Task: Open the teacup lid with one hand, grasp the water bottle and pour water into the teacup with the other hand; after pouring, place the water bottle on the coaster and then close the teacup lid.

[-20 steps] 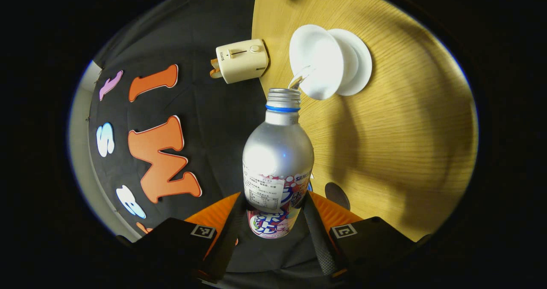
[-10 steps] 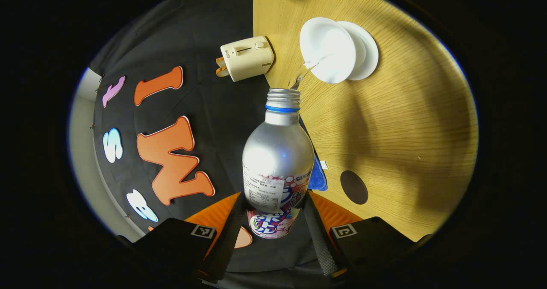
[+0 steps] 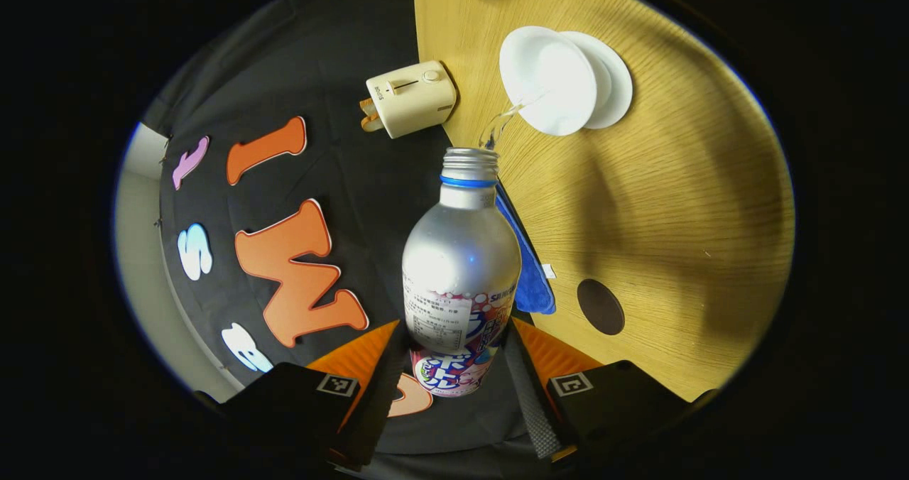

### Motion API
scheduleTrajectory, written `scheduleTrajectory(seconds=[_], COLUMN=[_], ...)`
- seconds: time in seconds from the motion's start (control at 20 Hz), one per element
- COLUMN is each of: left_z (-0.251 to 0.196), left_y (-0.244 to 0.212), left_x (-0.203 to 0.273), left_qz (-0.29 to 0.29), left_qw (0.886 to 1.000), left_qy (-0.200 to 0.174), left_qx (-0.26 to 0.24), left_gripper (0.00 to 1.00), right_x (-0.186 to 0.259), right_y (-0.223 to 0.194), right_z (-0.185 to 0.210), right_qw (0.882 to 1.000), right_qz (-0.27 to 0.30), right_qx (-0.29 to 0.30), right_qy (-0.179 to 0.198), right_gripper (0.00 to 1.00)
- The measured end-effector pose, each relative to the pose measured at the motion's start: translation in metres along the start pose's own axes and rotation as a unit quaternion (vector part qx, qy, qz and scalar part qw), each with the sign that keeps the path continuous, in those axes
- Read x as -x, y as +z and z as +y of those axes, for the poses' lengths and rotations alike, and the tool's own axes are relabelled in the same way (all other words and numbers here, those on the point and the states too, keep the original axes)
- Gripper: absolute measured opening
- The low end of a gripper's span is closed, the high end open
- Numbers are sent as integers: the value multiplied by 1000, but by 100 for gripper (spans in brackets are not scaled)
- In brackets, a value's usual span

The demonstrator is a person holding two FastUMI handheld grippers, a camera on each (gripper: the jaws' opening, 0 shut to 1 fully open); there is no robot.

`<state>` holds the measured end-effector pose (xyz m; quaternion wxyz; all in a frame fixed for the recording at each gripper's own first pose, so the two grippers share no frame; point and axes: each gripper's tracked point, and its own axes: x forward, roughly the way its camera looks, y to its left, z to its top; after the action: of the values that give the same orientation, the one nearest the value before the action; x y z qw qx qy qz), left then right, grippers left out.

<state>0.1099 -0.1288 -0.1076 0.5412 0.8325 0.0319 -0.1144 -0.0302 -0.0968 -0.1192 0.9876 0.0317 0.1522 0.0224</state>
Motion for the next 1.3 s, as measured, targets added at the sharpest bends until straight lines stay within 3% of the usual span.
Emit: scheduleTrajectory(seconds=[0.95,1.3], left_z=[-5,4], left_y=[12,18], left_x=[-7,-6], left_qz=[-4,-14], left_qw=[999,998], left_qy=[-6,10], left_qx=[-41,-62], left_gripper=[84,83], right_x=[-1,0], right_y=[-5,-6], right_z=[6,8], right_qw=[1000,1000], right_qz=[-2,1], right_qx=[0,5], right_qy=[8,9], right_gripper=[22,21])
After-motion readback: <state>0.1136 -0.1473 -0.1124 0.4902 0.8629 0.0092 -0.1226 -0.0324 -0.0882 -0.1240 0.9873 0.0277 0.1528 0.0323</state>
